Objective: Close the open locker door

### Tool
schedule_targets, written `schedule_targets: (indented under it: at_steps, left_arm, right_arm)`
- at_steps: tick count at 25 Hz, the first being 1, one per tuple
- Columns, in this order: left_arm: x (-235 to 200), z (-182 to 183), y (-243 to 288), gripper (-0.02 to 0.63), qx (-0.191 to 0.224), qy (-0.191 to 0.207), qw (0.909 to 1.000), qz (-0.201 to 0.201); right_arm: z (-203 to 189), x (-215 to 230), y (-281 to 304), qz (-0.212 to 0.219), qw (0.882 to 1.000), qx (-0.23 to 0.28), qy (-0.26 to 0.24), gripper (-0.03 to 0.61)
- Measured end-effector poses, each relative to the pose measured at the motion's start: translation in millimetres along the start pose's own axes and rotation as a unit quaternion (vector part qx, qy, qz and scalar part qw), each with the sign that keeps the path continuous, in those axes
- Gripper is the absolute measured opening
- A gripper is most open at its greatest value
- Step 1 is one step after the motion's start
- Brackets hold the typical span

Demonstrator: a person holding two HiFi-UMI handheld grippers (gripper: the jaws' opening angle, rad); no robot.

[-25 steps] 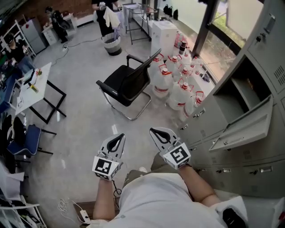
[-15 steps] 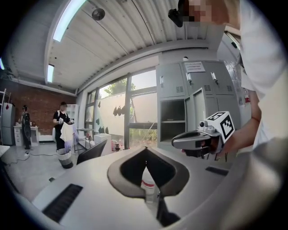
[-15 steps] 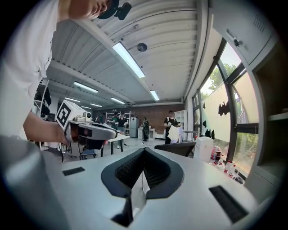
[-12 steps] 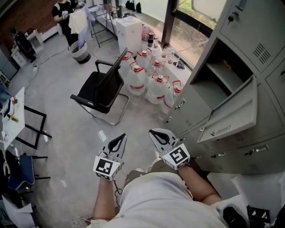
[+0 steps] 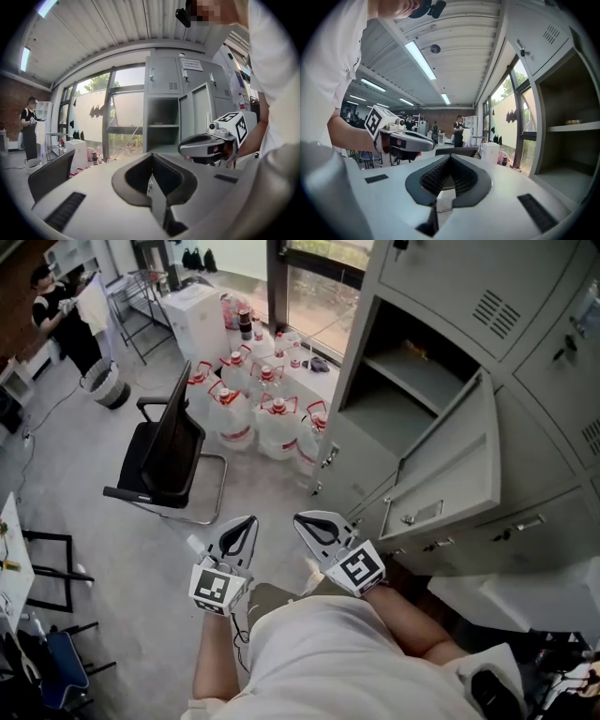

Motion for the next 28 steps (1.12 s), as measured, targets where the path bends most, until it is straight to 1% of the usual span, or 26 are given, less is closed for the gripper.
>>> schedule_targets:
  at_steps: [7,9,12,17,21,25,28]
  left_arm:
    - [-0.9,6.3,59.3,0.003,0.002,-0.001,0.9972,-0.074]
    - [-7.0,6.3,72.3,0.003,-0.001,0.005,0.9948,-0.101]
    - [-15.7,8.0,93.2,0.003,-0.004,0.013,0.9885,-0.151]
    - [-18.7,12.2,118.1,0.003,-0.008,0.030,0.9722,-0.232]
    - [-13.2,12.6,133.7,0.003,-0.010,0.036,0.9559,-0.291]
    - [0.6,12.2,145.1,0.003,-0.012,0.044,0.9346,-0.353]
    - [13.8,10.9,153.2,0.003,-0.014,0.050,0.9200,-0.388]
  right_arm:
    - [-10.8,34.5,-10.9,-0.067,0.998,-0.005,0.020,0.011]
    - [-12.0,41.8,-10.0,-0.094,0.995,-0.005,0.026,0.011]
    - [-12.1,54.8,-10.1,-0.149,0.988,-0.003,0.033,0.011]
    - [-12.2,61.2,-16.8,-0.233,0.971,-0.005,0.046,0.011]
    - [-15.1,55.3,-29.0,-0.294,0.954,-0.012,0.055,0.011]
    - [-20.3,42.3,-48.8,-0.359,0.931,-0.019,0.069,0.011]
    - [-25.9,33.3,-67.1,-0.402,0.912,-0.025,0.079,0.011]
Point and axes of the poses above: the fingertips, and each gripper's own axes: y forward along the fingers, x to its right, z out of its top, the point moved 7 cm from there along -y, backward along the fingers, and after that the axes turned 2 degrees about z, right-handed, at the moved point
